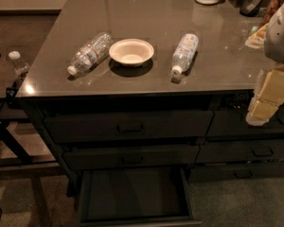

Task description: Place blue plastic bottle into bottom drawer

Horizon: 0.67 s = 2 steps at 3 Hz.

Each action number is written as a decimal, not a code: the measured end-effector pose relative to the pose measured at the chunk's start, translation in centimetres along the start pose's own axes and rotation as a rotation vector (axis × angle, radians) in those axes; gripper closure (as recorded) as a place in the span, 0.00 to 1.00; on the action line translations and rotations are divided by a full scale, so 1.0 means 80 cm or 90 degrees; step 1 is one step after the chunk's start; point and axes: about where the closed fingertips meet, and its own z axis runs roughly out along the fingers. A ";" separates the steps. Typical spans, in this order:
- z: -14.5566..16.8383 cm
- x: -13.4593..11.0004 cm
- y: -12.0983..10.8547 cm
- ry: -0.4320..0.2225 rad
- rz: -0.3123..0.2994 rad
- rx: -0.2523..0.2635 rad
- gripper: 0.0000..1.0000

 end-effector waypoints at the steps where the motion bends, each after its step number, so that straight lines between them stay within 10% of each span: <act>1: 0.000 0.000 0.000 0.000 0.000 0.000 0.00; 2: 0.009 -0.005 -0.013 0.021 0.027 0.005 0.00</act>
Offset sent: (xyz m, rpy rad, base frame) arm 0.0343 0.0035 -0.0141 -0.0578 0.0471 -0.1456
